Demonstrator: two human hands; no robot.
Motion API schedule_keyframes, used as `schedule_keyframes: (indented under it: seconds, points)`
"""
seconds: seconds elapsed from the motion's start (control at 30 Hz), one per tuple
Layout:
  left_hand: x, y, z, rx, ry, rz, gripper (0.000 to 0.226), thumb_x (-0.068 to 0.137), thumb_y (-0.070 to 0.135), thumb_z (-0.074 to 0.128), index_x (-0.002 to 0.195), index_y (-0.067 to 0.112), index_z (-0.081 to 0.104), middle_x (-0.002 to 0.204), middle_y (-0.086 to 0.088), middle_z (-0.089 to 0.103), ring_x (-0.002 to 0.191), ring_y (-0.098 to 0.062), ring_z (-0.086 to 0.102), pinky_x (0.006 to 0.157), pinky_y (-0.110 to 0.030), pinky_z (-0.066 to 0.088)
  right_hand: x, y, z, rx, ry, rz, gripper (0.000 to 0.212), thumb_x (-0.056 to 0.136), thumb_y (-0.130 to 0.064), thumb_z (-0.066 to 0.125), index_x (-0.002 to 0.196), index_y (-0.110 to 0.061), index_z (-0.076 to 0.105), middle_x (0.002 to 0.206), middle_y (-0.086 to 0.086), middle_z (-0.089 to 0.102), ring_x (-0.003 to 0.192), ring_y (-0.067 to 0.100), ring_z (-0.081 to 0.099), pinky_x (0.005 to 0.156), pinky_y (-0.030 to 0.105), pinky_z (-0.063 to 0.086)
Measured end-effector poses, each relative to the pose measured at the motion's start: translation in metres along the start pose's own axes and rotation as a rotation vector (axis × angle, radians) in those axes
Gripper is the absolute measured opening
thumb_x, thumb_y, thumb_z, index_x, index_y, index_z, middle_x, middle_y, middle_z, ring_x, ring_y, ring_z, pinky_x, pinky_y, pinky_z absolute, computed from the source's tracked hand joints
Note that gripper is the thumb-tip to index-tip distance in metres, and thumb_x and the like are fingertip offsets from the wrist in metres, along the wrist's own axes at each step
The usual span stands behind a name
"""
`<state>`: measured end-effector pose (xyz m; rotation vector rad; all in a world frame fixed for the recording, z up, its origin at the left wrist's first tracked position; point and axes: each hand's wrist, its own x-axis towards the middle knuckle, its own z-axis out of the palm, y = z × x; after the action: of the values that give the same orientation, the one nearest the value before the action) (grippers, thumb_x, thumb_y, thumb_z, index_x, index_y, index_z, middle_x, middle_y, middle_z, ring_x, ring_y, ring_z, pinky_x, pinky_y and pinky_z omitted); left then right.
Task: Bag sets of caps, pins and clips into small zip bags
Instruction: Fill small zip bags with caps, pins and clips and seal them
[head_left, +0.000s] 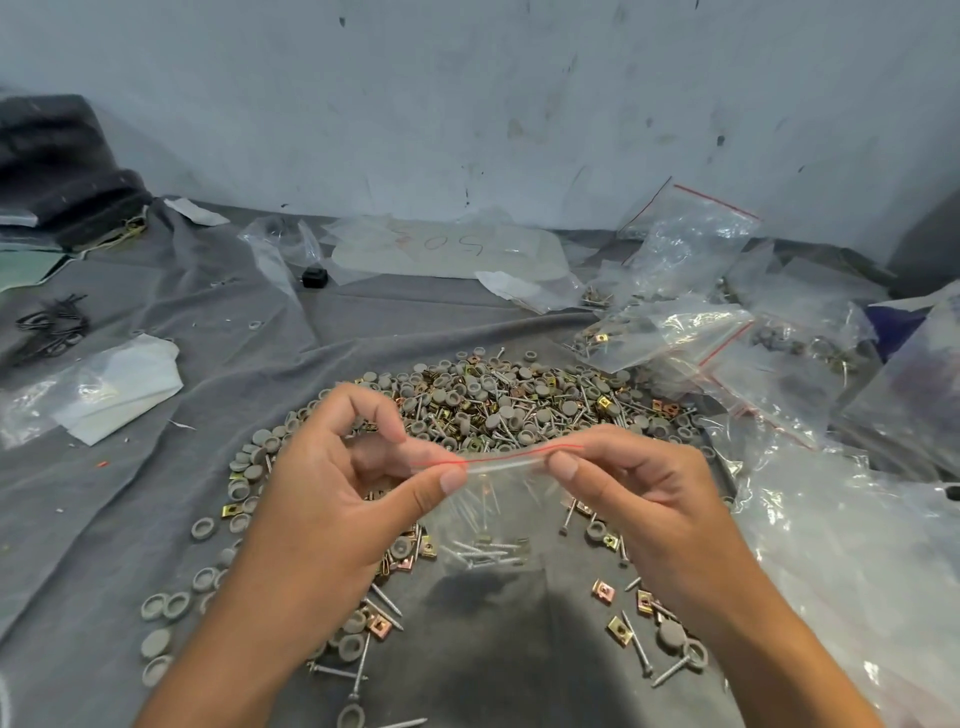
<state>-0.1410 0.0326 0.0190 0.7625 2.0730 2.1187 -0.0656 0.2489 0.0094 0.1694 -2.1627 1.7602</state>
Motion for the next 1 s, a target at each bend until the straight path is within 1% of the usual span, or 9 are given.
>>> schedule_keyframes:
  seconds: [0.13,0.2,0.3,0.43,0.53,0.67,0.77,0.83,1.0]
  points:
    - [-0.002,-0.007,0.011,0.097,-0.014,0.049,0.024,0.078,0.041,0.072,0.084,0.039,0.049,0.094,-0.001,0.073,0.080,-0.010,0.067,0.066,-0.024,0.051,0.000,0.001,0.009,0.008,-0.015,0.035,0.012,0.094,-0.032,0.067,0.095,-0.026,0.077,0.073,-0.013,0.064,0.062,-0.001,0.051,0.057,0.008,0.038]
    - [-0.003,-0.008,0.015,0.143,-0.004,0.064,0.019,0.080,0.043,0.069,0.089,0.041,0.052,0.097,0.002,0.072,0.086,-0.012,0.069,0.073,-0.030,0.049,-0.001,0.001,0.013,-0.030,-0.037,0.038,0.016,0.089,-0.043,0.072,0.096,-0.030,0.076,0.083,-0.011,0.071,0.072,0.005,0.061,0.063,0.016,0.047]
    - [-0.002,-0.008,0.015,0.135,-0.007,0.086,0.029,0.080,0.042,0.074,0.098,0.036,0.052,0.100,0.002,0.074,0.093,-0.020,0.071,0.077,-0.040,0.052,-0.002,0.001,0.015,-0.072,0.001,0.031,0.024,0.082,-0.054,0.075,0.095,-0.035,0.077,0.091,-0.008,0.076,0.083,0.016,0.069,0.073,0.029,0.056]
    - [-0.004,-0.003,0.015,0.159,0.000,0.078,0.044,0.068,0.049,0.083,0.097,0.035,0.052,0.090,0.003,0.077,0.081,-0.019,0.073,0.062,-0.037,0.056,-0.001,-0.001,0.016,-0.133,0.051,-0.013,0.019,0.084,-0.053,0.073,0.094,-0.038,0.077,0.088,-0.013,0.076,0.081,0.009,0.068,0.069,0.012,0.048]
    - [-0.003,0.000,0.012,0.152,0.016,0.025,0.047,0.059,0.054,0.086,0.087,0.036,0.051,0.082,0.003,0.078,0.071,-0.018,0.073,0.060,-0.041,0.056,-0.001,-0.004,0.012,-0.163,0.034,-0.009,0.019,0.082,-0.052,0.074,0.092,-0.037,0.078,0.084,-0.014,0.075,0.077,0.007,0.068,0.066,0.010,0.046]
    - [-0.002,0.002,0.003,0.131,-0.100,-0.083,0.048,0.054,0.058,0.086,0.087,0.034,0.060,0.081,0.001,0.078,0.056,-0.019,0.062,0.050,-0.025,0.042,-0.003,-0.009,-0.001,-0.137,-0.020,0.034,0.010,0.081,-0.044,0.081,0.085,-0.035,0.080,0.072,-0.014,0.072,0.065,0.002,0.062,0.061,0.008,0.043]
    - [-0.003,0.000,0.005,0.161,-0.087,-0.034,0.040,0.059,0.055,0.083,0.081,0.033,0.058,0.084,0.003,0.078,0.077,-0.014,0.075,0.062,-0.023,0.052,-0.003,-0.014,-0.007,-0.201,-0.068,0.060,0.010,0.081,-0.043,0.077,0.084,-0.034,0.080,0.072,-0.016,0.071,0.068,0.002,0.062,0.063,0.009,0.041]
    - [-0.004,-0.001,0.010,0.180,-0.049,0.014,0.035,0.067,0.051,0.082,0.080,0.035,0.054,0.088,0.004,0.078,0.086,-0.015,0.075,0.074,-0.039,0.054,-0.003,-0.018,-0.007,-0.341,-0.119,0.042,0.013,0.087,-0.046,0.075,0.085,-0.034,0.077,0.077,-0.020,0.070,0.075,0.001,0.064,0.065,0.010,0.042]
    - [-0.007,0.000,0.017,0.191,-0.102,0.006,0.042,0.068,0.056,0.082,0.094,0.043,0.050,0.088,0.007,0.078,0.084,-0.016,0.074,0.078,-0.049,0.052,0.001,-0.031,-0.001,-0.635,-0.153,-0.111,0.020,0.086,-0.058,0.066,0.086,-0.039,0.073,0.087,-0.030,0.068,0.083,-0.005,0.065,0.068,0.009,0.046]
